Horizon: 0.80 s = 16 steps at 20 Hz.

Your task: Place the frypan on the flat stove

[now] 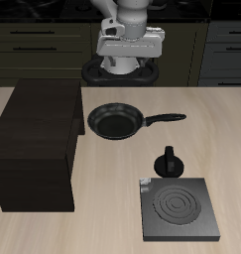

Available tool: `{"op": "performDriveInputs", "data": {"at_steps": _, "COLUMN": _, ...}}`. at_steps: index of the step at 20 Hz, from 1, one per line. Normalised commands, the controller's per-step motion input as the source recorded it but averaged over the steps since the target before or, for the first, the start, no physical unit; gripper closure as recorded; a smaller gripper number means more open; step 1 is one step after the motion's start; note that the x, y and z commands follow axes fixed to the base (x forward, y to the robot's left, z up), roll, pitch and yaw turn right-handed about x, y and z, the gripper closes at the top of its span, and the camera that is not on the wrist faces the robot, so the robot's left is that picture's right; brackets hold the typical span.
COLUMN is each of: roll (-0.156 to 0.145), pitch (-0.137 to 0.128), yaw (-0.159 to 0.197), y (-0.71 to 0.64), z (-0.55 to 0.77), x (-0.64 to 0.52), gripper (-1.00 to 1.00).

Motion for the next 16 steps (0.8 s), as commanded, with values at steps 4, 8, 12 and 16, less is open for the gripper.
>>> {"op": "performDriveInputs", "data": {"at_steps": 4, "roll": -0.018, "pitch": -0.02, "yaw": -0.008, "y": -0.01, "z": -0.22, "x": -0.09, "gripper": -1.0}}
{"op": "performDriveInputs", "data": {"at_steps": 8, "roll": 0.001, "pitch": -0.035, "yaw": 0.004, "y": 0.04, "z": -0.36, "x": -0.14, "gripper": -1.0}}
{"op": "performDriveInputs", "data": {"at_steps": 12, "roll": -0.027, "pitch": -0.046, "yaw": -0.006, "y": 0.01, "z": -0.17, "x": -0.05, "gripper": -1.0}}
{"op": "performDriveInputs", "data": {"at_steps": 16, "roll": 0.032, "pitch": 0.059, "yaw": -0.028, "y": 0.07, "z": -0.15, "x": 0.03, "gripper": -1.0}}
